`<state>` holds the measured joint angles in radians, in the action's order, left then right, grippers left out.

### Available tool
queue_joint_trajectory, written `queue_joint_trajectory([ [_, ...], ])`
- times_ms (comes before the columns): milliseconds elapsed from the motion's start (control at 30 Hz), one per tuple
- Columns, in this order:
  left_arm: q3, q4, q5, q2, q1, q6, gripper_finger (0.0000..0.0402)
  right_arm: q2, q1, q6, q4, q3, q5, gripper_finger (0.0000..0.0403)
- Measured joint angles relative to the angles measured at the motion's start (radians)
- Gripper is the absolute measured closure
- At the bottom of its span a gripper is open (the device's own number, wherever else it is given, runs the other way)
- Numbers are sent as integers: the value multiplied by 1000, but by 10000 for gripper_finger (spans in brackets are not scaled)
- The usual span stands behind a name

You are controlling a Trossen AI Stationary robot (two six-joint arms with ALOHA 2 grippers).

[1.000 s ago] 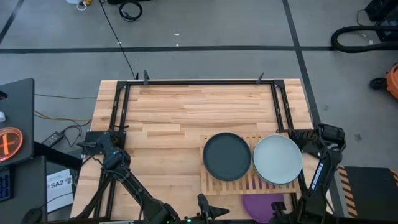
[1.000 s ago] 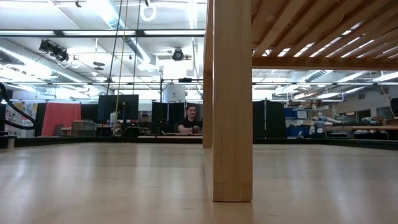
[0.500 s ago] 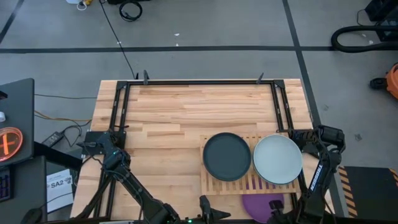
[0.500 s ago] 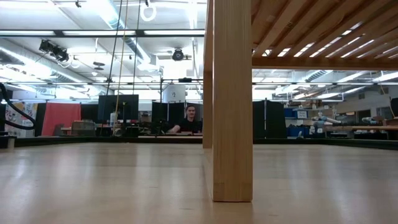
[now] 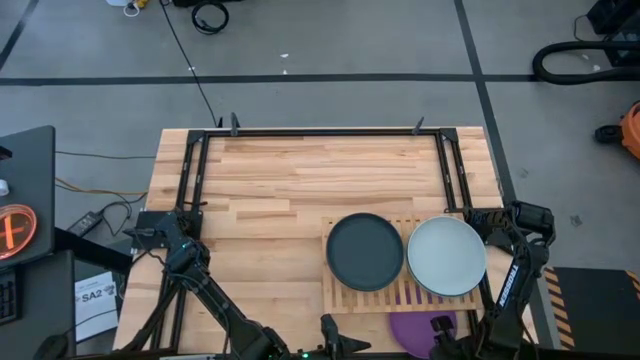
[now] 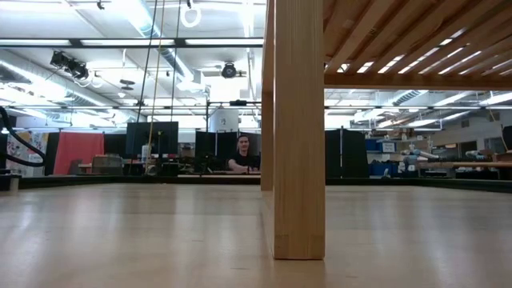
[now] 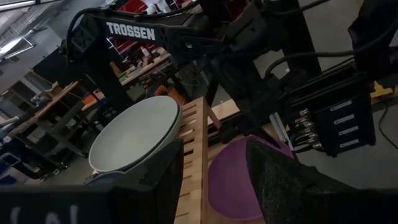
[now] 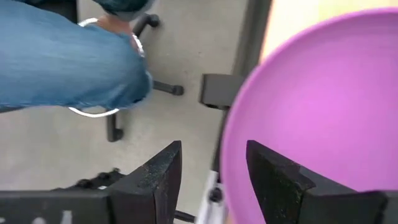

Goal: Place and stack plates onto a shelf
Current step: Stack the purple plate on top of the off white plate

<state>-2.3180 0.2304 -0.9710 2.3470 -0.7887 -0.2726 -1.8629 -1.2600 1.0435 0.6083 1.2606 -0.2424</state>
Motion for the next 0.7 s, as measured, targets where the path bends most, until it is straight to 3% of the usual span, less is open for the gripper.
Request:
queue_joint_trajectory([
  [267,0,0,0,0,0,0,221,0,20,62,100,0,0,218],
  [700,0,0,0,0,0,0,221,-1,7,53,59,0,17,218],
])
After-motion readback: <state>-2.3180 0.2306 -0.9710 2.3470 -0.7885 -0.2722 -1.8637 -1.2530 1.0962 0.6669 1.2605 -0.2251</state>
